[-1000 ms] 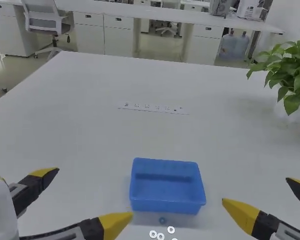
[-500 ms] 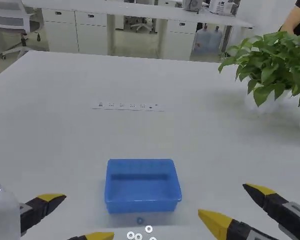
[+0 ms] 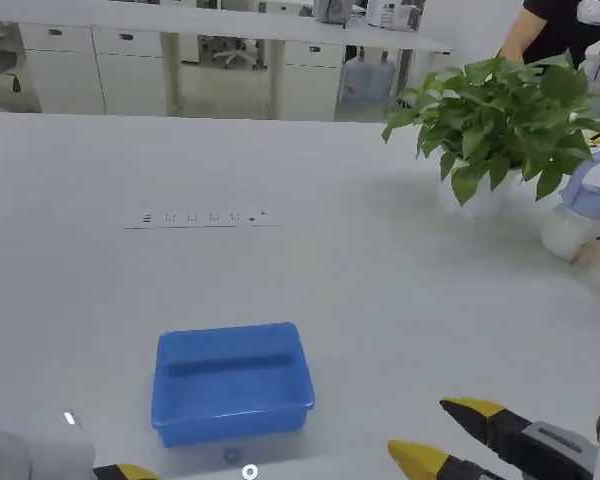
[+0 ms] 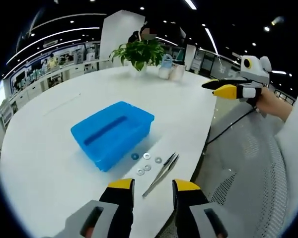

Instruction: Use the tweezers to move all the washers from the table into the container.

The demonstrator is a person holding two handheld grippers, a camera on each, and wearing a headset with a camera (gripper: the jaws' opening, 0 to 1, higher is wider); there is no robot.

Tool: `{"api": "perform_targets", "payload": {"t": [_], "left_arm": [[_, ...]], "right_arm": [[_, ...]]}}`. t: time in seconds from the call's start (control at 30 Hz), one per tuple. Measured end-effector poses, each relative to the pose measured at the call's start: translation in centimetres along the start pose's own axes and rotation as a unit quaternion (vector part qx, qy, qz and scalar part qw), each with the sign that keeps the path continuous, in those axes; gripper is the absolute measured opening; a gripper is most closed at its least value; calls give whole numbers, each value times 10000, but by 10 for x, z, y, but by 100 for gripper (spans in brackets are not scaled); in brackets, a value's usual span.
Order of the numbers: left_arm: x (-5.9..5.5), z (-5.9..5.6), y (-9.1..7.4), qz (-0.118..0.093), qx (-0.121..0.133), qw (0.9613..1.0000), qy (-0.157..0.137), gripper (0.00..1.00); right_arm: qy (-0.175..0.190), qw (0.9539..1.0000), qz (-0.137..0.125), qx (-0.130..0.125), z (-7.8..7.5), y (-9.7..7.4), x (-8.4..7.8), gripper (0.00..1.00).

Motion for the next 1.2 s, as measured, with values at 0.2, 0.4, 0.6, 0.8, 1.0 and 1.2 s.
{"api": "perform_targets", "payload": {"t": [0.2,0.4,0.6,0.8,1.0,1.2], "left_arm": [[-1,5,21,428,-211,9979,435,19],[3,5,34,763,-293,9919,973,13],[5,4,41,1109,-259,9810,1573,12],[5,2,48,1183,-335,9766,1765,9],[2,-1,52,1261,-349,9707,2015,5],[0,-4,54,1280,-367,9694,2062,3]], "right_arm": [[-156,9998,152,15,1,1,-2,39],[-224,9993,310,22,1,4,-5,39],[-281,9987,425,34,1,8,-6,39],[-293,9985,454,44,0,9,-7,38],[-317,9984,462,47,0,9,-7,38],[-349,9983,472,57,1,9,-8,37]]}}
Point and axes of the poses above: the centre of the closed fingertips' face, and the gripper's own axes: y roughly forward along the fingers, z roughly to its left, x roughly out of its top, the point moved 10 cm from there along -y, roughly backward along the fingers, and after that the axes turned 6 degrees about x, right-handed, at the moved point
